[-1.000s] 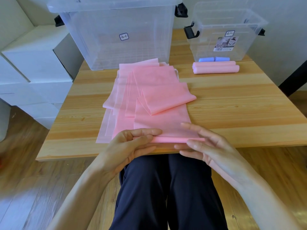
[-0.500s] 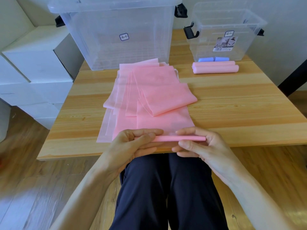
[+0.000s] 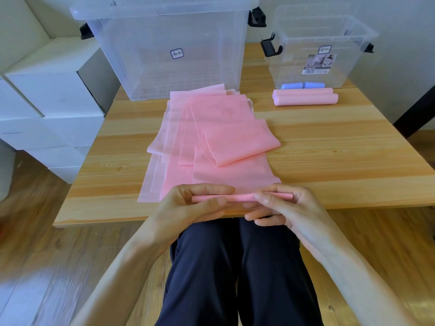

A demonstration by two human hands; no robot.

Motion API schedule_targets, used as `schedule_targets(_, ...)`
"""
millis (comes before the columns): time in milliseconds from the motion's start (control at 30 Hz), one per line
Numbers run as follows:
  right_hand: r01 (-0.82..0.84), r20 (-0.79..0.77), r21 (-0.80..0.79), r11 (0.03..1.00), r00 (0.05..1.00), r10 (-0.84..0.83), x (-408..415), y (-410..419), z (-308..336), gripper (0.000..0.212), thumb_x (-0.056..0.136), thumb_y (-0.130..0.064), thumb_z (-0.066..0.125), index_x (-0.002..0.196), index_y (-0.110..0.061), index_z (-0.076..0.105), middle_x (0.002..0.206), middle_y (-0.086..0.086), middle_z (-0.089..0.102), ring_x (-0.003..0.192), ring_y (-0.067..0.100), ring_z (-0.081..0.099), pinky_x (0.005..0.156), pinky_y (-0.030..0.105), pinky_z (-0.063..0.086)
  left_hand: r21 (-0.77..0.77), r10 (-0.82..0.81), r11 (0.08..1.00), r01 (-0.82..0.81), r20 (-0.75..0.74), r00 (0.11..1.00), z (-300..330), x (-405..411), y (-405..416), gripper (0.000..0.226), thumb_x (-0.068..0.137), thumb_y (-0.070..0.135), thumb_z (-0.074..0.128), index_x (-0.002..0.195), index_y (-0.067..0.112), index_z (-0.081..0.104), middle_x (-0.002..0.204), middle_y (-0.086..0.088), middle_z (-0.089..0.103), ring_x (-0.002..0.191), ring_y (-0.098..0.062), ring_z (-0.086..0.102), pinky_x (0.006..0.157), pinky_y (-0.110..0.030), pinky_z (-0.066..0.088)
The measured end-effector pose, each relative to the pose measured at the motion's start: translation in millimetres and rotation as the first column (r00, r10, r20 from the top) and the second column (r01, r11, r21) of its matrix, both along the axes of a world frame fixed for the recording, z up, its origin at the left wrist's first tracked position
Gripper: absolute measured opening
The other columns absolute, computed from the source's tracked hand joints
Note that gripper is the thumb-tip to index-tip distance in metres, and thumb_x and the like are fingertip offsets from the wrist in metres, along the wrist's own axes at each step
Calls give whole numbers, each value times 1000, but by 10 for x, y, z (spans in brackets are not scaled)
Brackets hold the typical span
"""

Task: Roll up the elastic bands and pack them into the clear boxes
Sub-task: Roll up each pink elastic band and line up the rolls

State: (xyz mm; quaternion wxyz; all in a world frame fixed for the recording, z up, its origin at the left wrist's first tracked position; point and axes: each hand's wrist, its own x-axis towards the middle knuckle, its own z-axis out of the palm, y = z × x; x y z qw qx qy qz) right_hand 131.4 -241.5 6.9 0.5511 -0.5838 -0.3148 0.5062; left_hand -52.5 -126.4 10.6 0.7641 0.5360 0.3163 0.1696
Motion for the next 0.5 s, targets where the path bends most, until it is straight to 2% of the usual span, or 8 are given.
schedule_targets(100,12,3,-2,1000,1000,-12,-17,5,-2,29,82,-24,68,101,-3,75,92,16,76,84,31,75,69,29,62,73,19,997,-16,-48,999,0,4,-18,24,91,11,60,111,4,70,100,-12,77,100,-19,73,79,-17,55)
schedule_targets(233,35,-29,5,999,999,-35,-33,13,-8,26,77,-17,73,100,-8,76,87,18,76,85,30,75,70,28,61,127,62,991,-48,-108,992,-10,20,-25,23,93,20,59,109,11,73,96,-8,78,96,-16,74,75,-17,56)
schedule_targets(400,61,5,-19,998,998,-61,-46,46,-7,28,79,-27,71,97,-5,76,88,15,77,81,29,75,67,27,61,93,62,994,-56,-60,996,-14,25,-27,26,87,19,65,108,7,72,99,-13,77,99,-20,73,86,-23,57)
schedule_targets(500,57,-14,-6,998,998,-57,-59,48,-2,28,78,-25,72,99,-7,76,87,15,76,82,30,75,68,28,62,78,96,993,-92,-54,994,-23,41,-27,24,86,20,64,103,8,74,95,-13,77,96,-20,74,78,-20,58)
